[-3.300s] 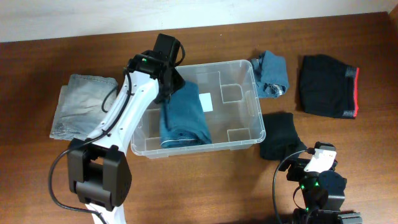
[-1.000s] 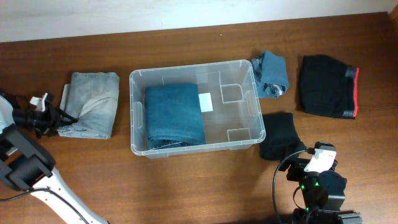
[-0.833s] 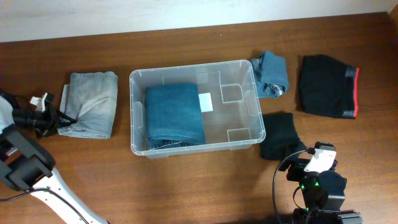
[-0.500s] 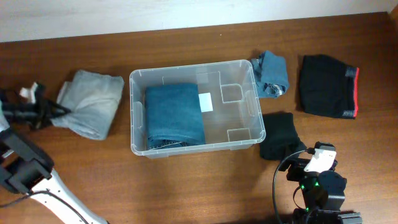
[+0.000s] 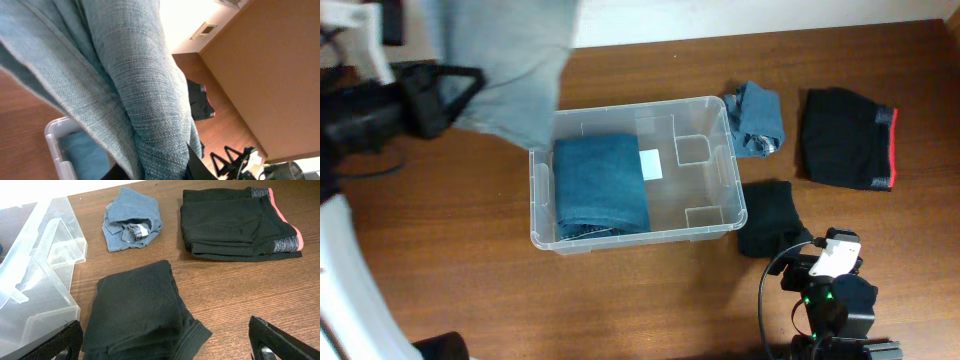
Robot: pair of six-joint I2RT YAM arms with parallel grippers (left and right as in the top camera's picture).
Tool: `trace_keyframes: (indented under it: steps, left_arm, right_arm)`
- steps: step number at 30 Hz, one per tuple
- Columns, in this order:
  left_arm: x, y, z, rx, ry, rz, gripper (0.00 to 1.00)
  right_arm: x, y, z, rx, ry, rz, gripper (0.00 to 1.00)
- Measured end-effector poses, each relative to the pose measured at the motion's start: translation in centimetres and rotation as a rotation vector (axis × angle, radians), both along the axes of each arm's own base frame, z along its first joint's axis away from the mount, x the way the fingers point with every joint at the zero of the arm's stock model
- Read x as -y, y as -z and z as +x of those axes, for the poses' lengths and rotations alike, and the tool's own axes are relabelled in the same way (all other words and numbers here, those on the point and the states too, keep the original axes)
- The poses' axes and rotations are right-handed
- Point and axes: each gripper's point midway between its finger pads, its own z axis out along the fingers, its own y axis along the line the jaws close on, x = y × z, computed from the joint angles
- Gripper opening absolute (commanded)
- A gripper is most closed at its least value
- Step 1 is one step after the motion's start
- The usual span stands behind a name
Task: Pack container
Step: 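Lift the light-grey jeans and swing them over the bin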
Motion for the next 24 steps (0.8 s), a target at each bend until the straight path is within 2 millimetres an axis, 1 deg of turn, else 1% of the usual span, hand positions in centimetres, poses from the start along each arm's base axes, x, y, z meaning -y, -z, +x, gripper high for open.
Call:
trace_keyframes:
  steps: [2, 6, 7, 8, 9, 11, 12, 13, 14, 18, 21, 24]
  left_arm:
    - [2.8, -0.1, 0.4, 0.002, 0.02, 0.014, 0.01]
    - [10.4, -0.1, 1.2, 0.027, 0.094, 0.017, 0.01]
    - [12.7, 0.1, 1.1, 0.017, 0.11, 0.006, 0.01]
    - [14.4, 0.5, 1.0, -0.008, 0.109, -0.006, 0.0]
    - [16.8, 1.7, 0.8, -0.079, 0.091, -0.025, 0.0]
    - [18.8, 3.6, 0.8, -0.162, 0.055, -0.03, 0.01]
    - [20.4, 5.4, 1.0, -0.218, 0.019, -0.021, 0.0]
    - [21.2, 6.6, 1.3, -0.245, 0.003, -0.008, 0.0]
    - [22.2, 8.4, 1.5, -0.288, -0.015, 0.01, 0.01]
    - [24.9, 15.5, 2.6, -0.439, -0.072, 0.09, 0.01]
    - [26.6, 19.5, 3.2, -0.489, -0.084, 0.125, 0.01]
    - [27.8, 22.0, 3.3, -0.515, -0.083, 0.144, 0.01]
  right_arm:
    - [0.0, 0.0, 0.0, 0.001, 0.001, 0.001, 0.98]
    - [0.0, 0.0, 0.0, 0.0, 0.0, 0.001, 0.98]
    - [0.0, 0.0, 0.0, 0.0, 0.001, 0.0, 0.98]
    - [0.0, 0.0, 0.0, 0.0, 0.001, 0.0, 0.98]
    - [0.0, 0.0, 0.0, 0.0, 0.0, 0.001, 0.98]
    - [0.0, 0.0, 0.0, 0.001, 0.001, 0.0, 0.98]
    - [0.0, 0.0, 0.0, 0.0, 0.0, 0.0, 0.99]
    - [0.0, 0.0, 0.0, 0.0, 0.0, 0.0, 0.99]
    - [0.0, 0.0, 0.0, 0.0, 0.0, 0.001, 0.98]
    - [0.0, 0.0, 0.0, 0.0, 0.001, 0.0, 0.98]
    - [0.0, 0.0, 0.0, 0.0, 0.0, 0.001, 0.98]
    - [0.0, 0.0, 0.0, 0.0, 0.001, 0.0, 0.98]
